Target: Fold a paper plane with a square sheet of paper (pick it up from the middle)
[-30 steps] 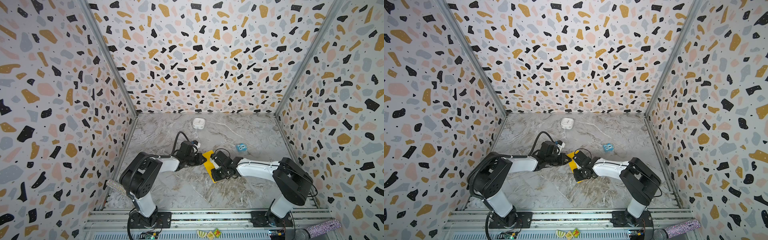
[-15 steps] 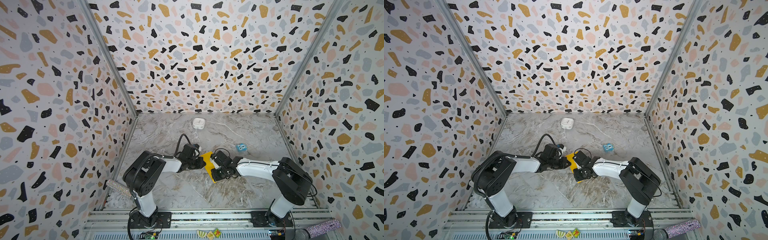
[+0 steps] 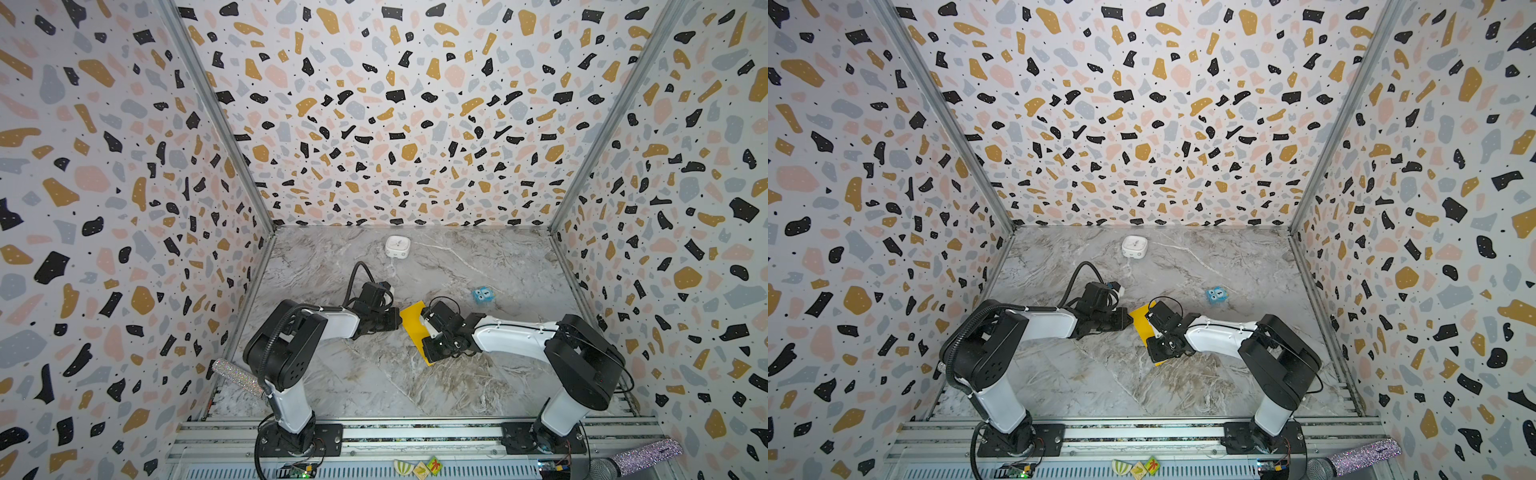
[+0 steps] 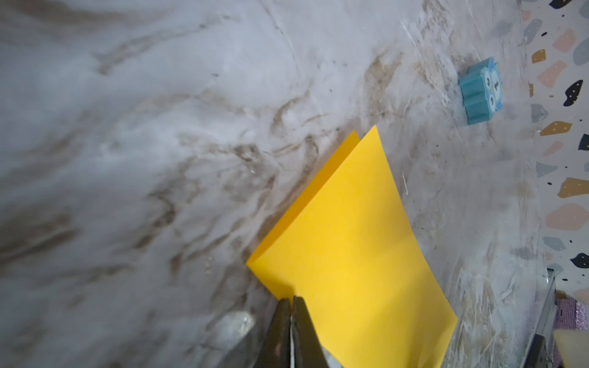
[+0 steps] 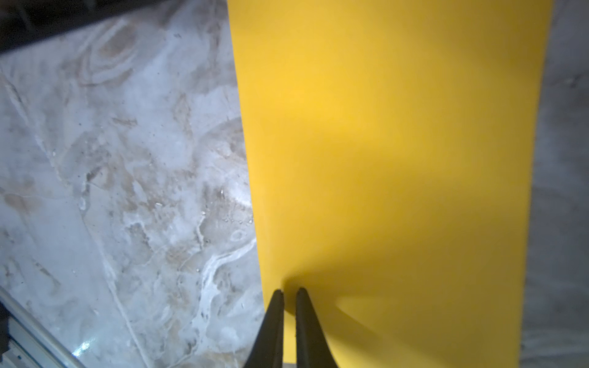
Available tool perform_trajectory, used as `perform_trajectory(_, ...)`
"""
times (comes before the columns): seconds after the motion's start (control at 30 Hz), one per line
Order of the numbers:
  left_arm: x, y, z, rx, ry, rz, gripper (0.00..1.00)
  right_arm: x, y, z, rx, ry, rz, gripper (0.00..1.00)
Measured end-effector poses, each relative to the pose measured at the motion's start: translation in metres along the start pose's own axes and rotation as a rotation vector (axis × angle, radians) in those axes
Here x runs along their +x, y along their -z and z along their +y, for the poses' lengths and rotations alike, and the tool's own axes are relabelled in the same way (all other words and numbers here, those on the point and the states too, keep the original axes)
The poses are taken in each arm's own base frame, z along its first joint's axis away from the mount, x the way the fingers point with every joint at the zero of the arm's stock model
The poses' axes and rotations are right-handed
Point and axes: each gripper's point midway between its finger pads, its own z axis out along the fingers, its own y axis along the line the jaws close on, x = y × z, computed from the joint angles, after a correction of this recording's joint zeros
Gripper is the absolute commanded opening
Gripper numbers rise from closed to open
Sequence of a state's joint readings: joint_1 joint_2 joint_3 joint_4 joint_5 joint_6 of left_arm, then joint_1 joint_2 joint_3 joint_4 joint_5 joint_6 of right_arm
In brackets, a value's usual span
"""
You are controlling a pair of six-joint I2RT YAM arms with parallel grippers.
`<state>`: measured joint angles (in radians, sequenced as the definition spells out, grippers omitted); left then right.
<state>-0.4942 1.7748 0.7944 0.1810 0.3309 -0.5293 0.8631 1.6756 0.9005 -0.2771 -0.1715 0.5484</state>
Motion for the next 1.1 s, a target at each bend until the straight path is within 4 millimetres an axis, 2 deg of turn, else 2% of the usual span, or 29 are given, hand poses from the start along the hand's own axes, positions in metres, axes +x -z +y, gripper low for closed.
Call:
perform_trajectory(0.2, -0.013, 0.0, 0.011, -0.042, -0.006, -0.026, 0.09, 0.0, 0.0, 0.0, -0.001, -0.002, 0.0, 0.13)
perform_trajectory(0.47, -0.014, 0.005, 0.007, -0.043, -0.009, -0.017, 0.1, 0.0, 0.0, 0.0, -0.005, -0.002, 0.002, 0.13)
perform_trajectory(0.53, -0.014, 0.011, 0.001, -0.03, -0.011, -0.025, 0.1, 0.0, 0.0, 0.001, -0.006, -0.002, 0.004, 0.13)
perform_trajectory(0.63, -0.013, 0.018, -0.021, 0.008, -0.036, -0.042, 0.09, 0.001, 0.0, 0.001, -0.009, -0.002, 0.006, 0.13)
perform_trajectory(0.7, -0.009, 0.016, -0.037, 0.036, -0.059, -0.041, 0.09, 0.001, -0.001, 0.001, -0.012, -0.003, 0.009, 0.13)
perform_trajectory(0.77, 0.0, 0.01, -0.044, 0.044, -0.069, -0.019, 0.09, 0.001, -0.001, 0.001, -0.012, -0.004, 0.008, 0.13)
perform_trajectory(0.93, 0.015, -0.004, -0.031, -0.006, -0.048, 0.035, 0.08, 0.001, 0.0, 0.001, -0.013, -0.004, 0.008, 0.13)
perform_trajectory(1.1, 0.009, -0.006, -0.021, -0.056, -0.038, 0.022, 0.08, 0.001, -0.001, 0.001, -0.014, -0.005, 0.009, 0.13)
